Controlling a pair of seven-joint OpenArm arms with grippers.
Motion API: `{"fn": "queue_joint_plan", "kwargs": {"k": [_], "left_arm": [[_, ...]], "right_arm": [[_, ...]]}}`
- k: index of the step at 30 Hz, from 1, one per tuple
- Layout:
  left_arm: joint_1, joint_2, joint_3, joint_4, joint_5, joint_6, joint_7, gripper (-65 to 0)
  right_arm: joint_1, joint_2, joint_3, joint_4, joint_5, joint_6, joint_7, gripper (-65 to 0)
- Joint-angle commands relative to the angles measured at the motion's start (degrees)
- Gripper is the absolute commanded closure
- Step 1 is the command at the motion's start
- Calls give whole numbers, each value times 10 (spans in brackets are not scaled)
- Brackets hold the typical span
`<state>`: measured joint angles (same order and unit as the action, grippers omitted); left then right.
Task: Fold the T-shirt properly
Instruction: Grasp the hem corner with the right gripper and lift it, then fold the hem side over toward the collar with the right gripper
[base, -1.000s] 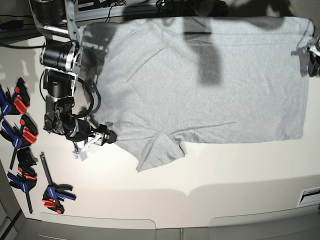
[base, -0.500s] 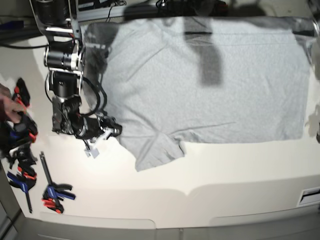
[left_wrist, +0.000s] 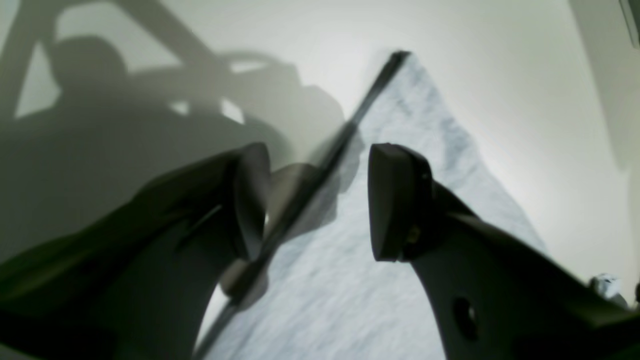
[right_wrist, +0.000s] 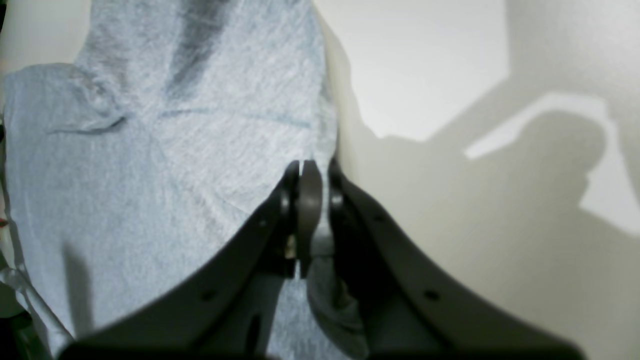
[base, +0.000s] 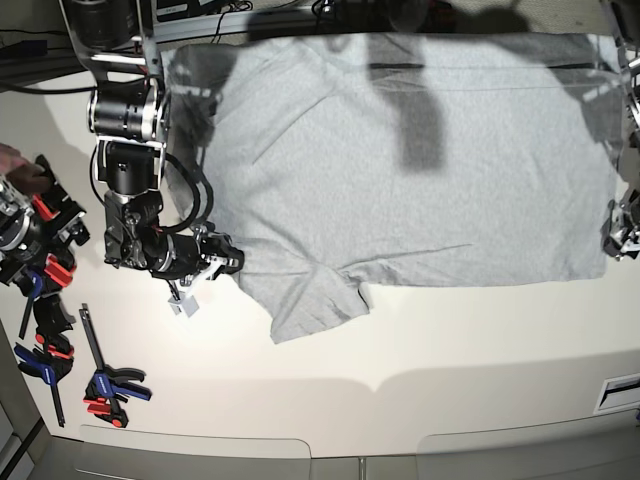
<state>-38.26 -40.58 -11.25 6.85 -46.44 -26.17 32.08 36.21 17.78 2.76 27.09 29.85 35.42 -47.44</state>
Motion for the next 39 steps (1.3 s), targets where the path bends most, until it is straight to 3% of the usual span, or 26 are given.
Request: {"fn": "queue_joint_plan", "kwargs": {"k": [1,8,10,12,16,18,20,23,25,28,31,39], "left_arm": [[-11,-1,0,6,-2,-4,4,-297],[-11,38,0,19,-1,-4,4,-280],[-11,38,0,26,-1,-4,-3,-185],[-11,34,0,34,-2,-4,-7,0],[-7,22,0,54,-2,-7,1,0],[1,12,0,66,-16,-54,25,0],[17,-2,0,82,-75,-106,64,0],[55,-22,0,120,-176,-138,131,0],[89,-32,0,150,-212,-138,162,0],[147,-50,-5,197,-251,-138,165,0],[197,-59,-49,243,-250,-138,177,0],[327,-60,-170,349,-252,-138,248,0]], "right_arm": [[7,5,-1,1,-28,-9,-17,0],[7,5,-1,1,-28,-9,-17,0],[7,5,-1,1,-28,-9,-17,0],[7,5,-1,1,-24,-10,-16,0],[7,10,-1,15,45,6,-32,0],[4,11,2,45,96,26,-76,0],[-9,11,11,93,142,39,-125,0],[-50,11,36,187,205,38,-190,0],[-90,11,60,260,229,38,-224,0],[-165,8,108,383,257,38,-262,0],[-239,1,164,495,252,38,-279,0],[-378,1,251,565,248,38,-272,0]]}}
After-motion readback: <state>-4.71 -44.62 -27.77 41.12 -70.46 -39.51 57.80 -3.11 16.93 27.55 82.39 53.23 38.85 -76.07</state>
